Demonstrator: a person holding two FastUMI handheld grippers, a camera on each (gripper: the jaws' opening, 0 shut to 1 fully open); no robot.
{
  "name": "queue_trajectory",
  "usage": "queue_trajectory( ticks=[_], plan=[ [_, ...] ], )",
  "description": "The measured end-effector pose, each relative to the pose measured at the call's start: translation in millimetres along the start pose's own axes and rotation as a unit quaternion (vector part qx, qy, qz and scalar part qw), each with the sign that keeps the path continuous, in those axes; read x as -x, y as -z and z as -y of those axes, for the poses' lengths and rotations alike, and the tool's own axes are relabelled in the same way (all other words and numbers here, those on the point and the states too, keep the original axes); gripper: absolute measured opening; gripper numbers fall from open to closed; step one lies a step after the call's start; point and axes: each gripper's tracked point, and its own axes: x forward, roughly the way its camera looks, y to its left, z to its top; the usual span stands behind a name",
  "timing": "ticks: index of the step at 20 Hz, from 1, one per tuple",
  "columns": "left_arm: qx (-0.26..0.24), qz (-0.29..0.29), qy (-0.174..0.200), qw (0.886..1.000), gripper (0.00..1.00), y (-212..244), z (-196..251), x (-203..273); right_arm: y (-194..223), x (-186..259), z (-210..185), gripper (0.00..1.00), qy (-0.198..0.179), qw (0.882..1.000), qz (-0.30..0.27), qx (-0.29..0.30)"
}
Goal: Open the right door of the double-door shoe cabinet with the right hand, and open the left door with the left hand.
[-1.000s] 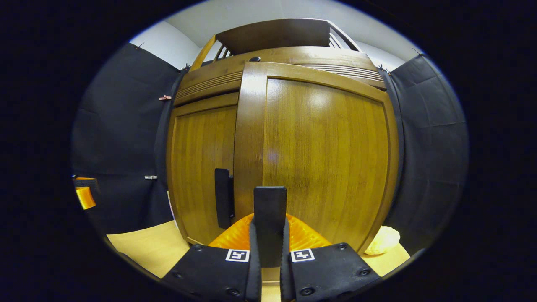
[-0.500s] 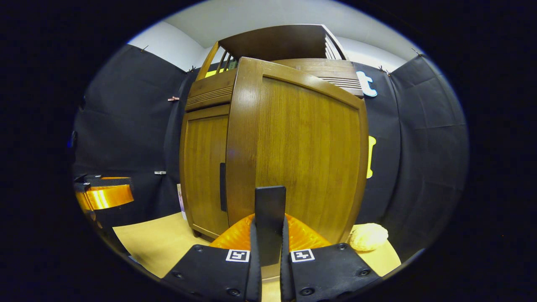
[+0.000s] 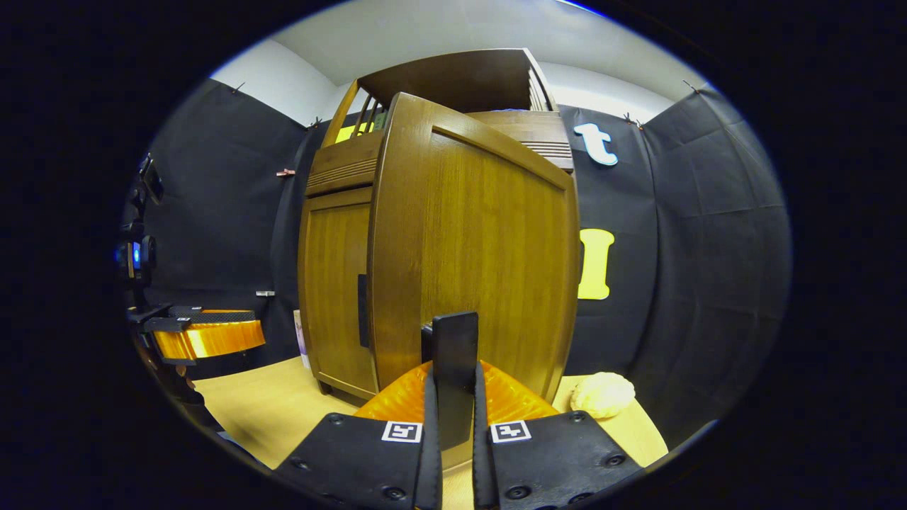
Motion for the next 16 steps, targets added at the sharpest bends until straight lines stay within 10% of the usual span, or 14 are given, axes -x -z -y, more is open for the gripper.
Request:
queue_trajectory(
  ticks=[16],
  plan=[
    [0.011, 0.019, 0.043, 0.999, 0.84, 6, 59, -26, -8, 39, 80, 0.19, 0.03, 0.999, 0.013, -0.02]
  ],
)
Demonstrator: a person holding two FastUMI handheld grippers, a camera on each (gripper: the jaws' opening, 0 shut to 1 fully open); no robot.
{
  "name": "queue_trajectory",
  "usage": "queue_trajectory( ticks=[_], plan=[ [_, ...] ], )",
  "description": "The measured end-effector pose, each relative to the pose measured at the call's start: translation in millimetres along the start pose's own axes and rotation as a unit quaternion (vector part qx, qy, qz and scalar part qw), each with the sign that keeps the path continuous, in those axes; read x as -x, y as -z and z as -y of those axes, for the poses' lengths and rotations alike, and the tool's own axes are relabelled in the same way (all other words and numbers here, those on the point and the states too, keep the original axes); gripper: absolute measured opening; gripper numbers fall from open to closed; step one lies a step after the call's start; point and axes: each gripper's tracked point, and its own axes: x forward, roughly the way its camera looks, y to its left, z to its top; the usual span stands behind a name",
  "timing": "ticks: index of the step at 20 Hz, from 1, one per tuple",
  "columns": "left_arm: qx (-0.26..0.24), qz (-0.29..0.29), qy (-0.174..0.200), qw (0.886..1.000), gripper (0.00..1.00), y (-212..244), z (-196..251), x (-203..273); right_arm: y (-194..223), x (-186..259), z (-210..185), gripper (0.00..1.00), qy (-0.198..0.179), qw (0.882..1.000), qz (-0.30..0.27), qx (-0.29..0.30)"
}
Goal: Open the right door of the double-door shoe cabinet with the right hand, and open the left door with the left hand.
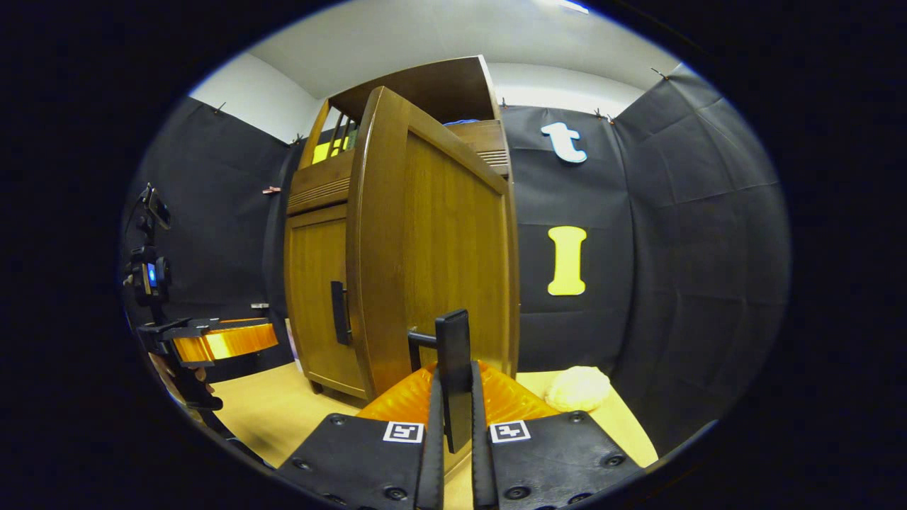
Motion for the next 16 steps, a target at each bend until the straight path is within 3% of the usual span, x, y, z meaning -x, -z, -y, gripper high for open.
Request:
queue_trajectory(
  ticks=[2, 3, 4, 5, 7, 8, 9, 11, 14, 16],
  plan=[
    [-0.002, 0.002, -0.003, 1.0, 0.84, 4, -1, -3, -1, 1, 21, 0.16, 0.03, 1.0, 0.003, 0.006],
    [-0.001, 0.004, -0.004, 1.0, 0.84, 3, -1, -5, -1, 1, 31, 0.22, 0.045, 0.999, 0.002, 0.005],
    [-0.002, 0.007, -0.004, 1.0, 0.84, 4, -2, -6, -3, 2, 39, 0.18, 0.058, 0.998, 0.0, 0.001],
    [-0.002, 0.01, -0.005, 1.0, 0.84, 3, -2, -8, -3, 6, 42, 0.14, 0.059, 0.998, -0.003, -0.009],
    [-0.003, 0.015, -0.009, 1.0, 0.84, 2, -5, -12, -5, 13, 49, 0.14, 0.055, 0.998, -0.005, -0.036],
    [-0.002, 0.016, -0.013, 1.0, 0.84, 4, -7, -15, -5, 15, 54, 0.22, 0.06, 0.997, -0.004, -0.045],
    [0.0, 0.014, -0.015, 1.0, 0.84, 5, -9, -18, -3, 15, 59, 0.14, 0.068, 0.996, -0.005, -0.05],
    [0.003, 0.012, -0.014, 1.0, 0.84, 7, -9, -21, -3, 23, 66, 0.14, 0.072, 0.995, -0.006, -0.062],
    [-0.003, 0.014, -0.015, 1.0, 0.84, 8, -12, -26, -6, 39, 87, 0.14, 0.102, 0.993, 0.002, -0.052],
    [-0.009, 0.017, -0.022, 1.0, 0.84, 7, -17, -31, -9, 51, 87, 0.14, 0.1, 0.993, 0.008, -0.055]
  ],
)
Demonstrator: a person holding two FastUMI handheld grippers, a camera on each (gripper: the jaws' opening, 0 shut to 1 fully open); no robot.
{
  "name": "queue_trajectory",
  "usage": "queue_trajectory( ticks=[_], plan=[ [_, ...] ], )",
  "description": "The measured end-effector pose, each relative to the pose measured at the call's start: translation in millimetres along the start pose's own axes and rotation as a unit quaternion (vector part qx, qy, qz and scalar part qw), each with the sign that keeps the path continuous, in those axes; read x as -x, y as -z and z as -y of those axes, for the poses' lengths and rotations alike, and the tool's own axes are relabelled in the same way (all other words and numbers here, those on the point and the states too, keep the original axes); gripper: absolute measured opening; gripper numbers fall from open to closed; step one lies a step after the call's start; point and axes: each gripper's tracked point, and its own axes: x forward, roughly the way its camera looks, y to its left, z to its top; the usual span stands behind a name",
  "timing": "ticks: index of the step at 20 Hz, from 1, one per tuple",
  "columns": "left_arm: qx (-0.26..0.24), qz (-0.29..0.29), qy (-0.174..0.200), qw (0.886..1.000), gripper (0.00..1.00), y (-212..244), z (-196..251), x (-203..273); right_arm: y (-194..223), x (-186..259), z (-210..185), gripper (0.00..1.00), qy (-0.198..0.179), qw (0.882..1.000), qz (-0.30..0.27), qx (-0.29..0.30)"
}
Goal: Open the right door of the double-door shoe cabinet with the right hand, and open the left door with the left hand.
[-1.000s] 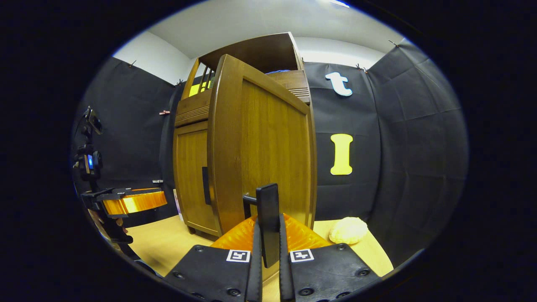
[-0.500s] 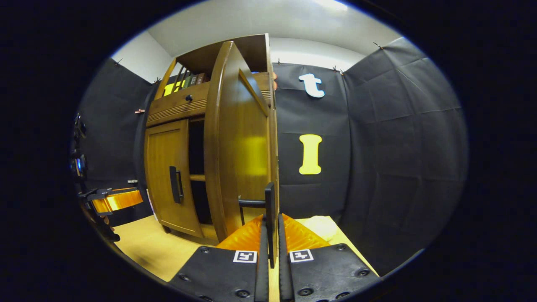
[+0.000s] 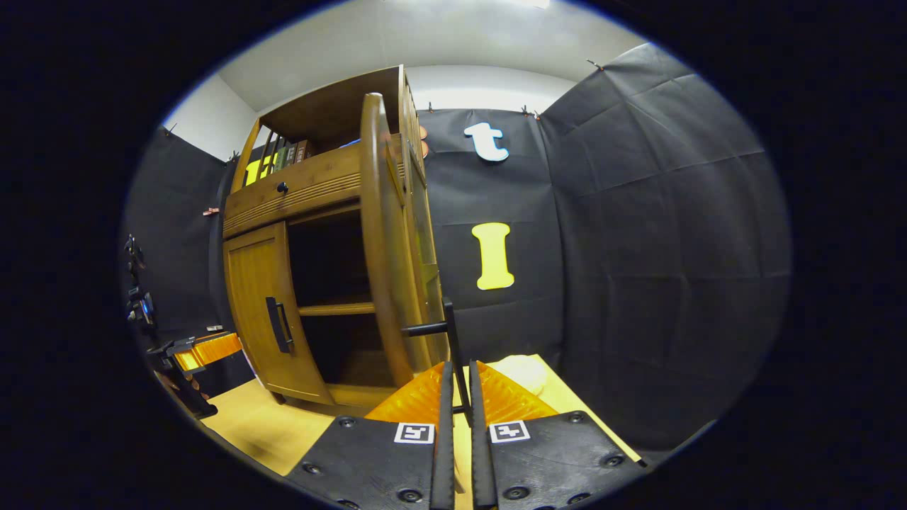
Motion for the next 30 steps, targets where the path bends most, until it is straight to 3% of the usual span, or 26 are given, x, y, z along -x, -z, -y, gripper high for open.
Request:
queue_trajectory(
  ticks=[3, 4, 6, 9, 12, 14, 20, 21, 23, 24, 26, 30],
  plan=[
    [-0.009, 0.009, -0.011, 1.0, 0.84, 1, -14, -16, -5, 12, 9, 0.14, 0.006, 1.0, 0.005, 0.004],
    [-0.012, 0.007, -0.023, 1.0, 0.84, 4, -24, -21, -10, 19, 12, 0.22, 0.009, 1.0, 0.013, 0.012],
    [-0.011, 0.014, -0.04, 0.999, 0.84, 4, -42, -36, -22, 29, 27, 0.25, 0.03, 0.998, 0.043, 0.035],
    [-0.012, 0.026, -0.042, 0.999, 0.84, 4, -62, -64, -38, 43, 43, 0.6, 0.061, 0.994, 0.084, 0.034],
    [-0.037, 0.024, -0.072, 0.996, 0.84, 9, -85, -88, -38, 49, 57, 0.95, 0.09, 0.99, 0.1, 0.044],
    [-0.05, 0.023, -0.086, 0.995, 0.84, 15, -97, -104, -35, 50, 69, 0.95, 0.111, 0.987, 0.096, 0.058],
    [-0.012, 0.014, -0.074, 0.997, 0.84, 27, -111, -143, -20, 49, 75, 0.95, 0.125, 0.989, 0.07, 0.046],
    [-0.013, 0.014, -0.087, 0.996, 0.84, 27, -118, -142, -19, 49, 77, 0.95, 0.131, 0.988, 0.071, 0.05],
    [-0.006, 0.021, -0.074, 0.997, 0.66, 25, -116, -145, -18, 51, 76, 1.0, 0.136, 0.986, 0.072, 0.055],
    [0.002, 0.018, -0.056, 0.998, 0.56, 24, -110, -144, -18, 51, 74, 0.94, 0.136, 0.987, 0.073, 0.055],
    [0.001, 0.015, -0.06, 0.998, 0.38, 26, -107, -147, -17, 50, 72, 0.95, 0.133, 0.987, 0.073, 0.052],
    [-0.009, 0.006, -0.063, 0.998, 0.32, 28, -108, -143, -14, 53, 71, 0.95, 0.133, 0.987, 0.071, 0.049]
  ],
)
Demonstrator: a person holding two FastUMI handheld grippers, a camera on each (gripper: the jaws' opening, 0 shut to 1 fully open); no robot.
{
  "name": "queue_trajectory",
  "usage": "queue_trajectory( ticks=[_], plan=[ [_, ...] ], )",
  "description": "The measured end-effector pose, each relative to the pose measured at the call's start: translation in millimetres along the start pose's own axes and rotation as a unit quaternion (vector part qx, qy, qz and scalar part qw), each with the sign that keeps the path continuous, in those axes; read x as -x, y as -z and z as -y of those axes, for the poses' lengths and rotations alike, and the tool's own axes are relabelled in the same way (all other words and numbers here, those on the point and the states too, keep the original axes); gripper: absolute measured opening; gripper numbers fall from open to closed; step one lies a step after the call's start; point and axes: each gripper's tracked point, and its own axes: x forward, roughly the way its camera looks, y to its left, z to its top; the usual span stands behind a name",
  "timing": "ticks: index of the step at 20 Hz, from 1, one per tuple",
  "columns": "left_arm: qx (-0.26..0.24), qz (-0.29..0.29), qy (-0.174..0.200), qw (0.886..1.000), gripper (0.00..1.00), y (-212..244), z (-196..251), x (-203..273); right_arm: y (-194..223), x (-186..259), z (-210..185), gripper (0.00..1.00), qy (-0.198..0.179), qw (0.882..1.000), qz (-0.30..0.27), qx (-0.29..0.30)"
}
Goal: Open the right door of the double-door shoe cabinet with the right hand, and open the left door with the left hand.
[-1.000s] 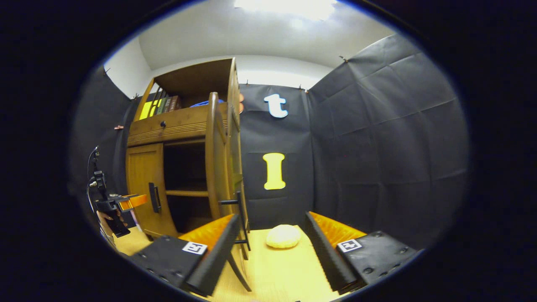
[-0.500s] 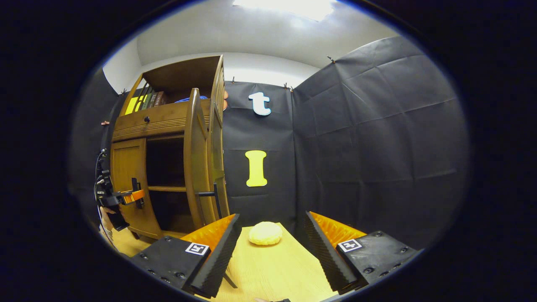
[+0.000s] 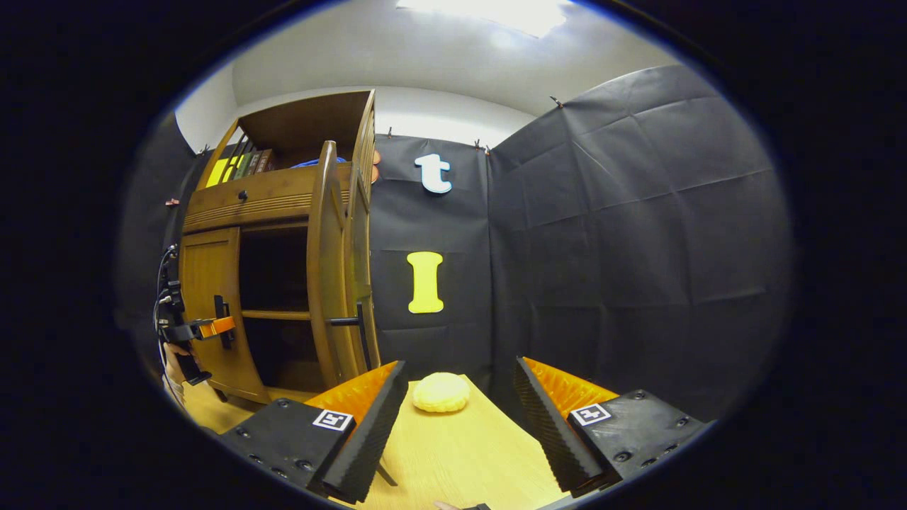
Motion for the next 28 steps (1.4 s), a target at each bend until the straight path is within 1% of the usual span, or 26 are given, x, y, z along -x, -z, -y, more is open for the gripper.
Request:
queue_trajectory(
  ticks=[5, 9, 10, 14, 15, 19, 24, 28],
  plan=[
    [0.02, -0.002, 0.019, 1.0, 0.31, -1, 1, 19, 1, 8, 2, 0.95, 0.005, 1.0, -0.01, 0.002],
    [0.009, -0.007, 0.03, 0.999, 0.32, -3, 2, 42, 1, 14, -5, 0.95, 0.0, 1.0, -0.014, 0.012],
    [0.008, -0.009, 0.034, 0.999, 0.3, -5, 2, 47, 0, 16, -6, 0.95, 0.0, 1.0, -0.014, 0.013],
    [0.011, -0.012, 0.05, 0.999, 0.3, -7, 1, 69, -5, 23, -17, 0.95, -0.011, 1.0, -0.012, 0.008],
    [0.013, -0.012, 0.053, 0.998, 0.31, -8, 1, 75, -6, 25, -20, 0.95, -0.013, 1.0, -0.012, 0.007],
    [0.004, -0.011, 0.058, 0.998, 0.3, -11, -4, 99, -10, 32, -29, 0.95, -0.018, 1.0, -0.01, 0.009],
    [-0.012, -0.016, 0.057, 0.998, 0.31, -13, -12, 123, -16, 43, -53, 0.96, -0.044, 0.999, -0.002, 0.002],
    [-0.01, -0.018, 0.056, 0.998, 0.31, -16, -20, 144, -22, 50, -74, 0.95, -0.066, 0.998, 0.005, 0.008]
  ],
)
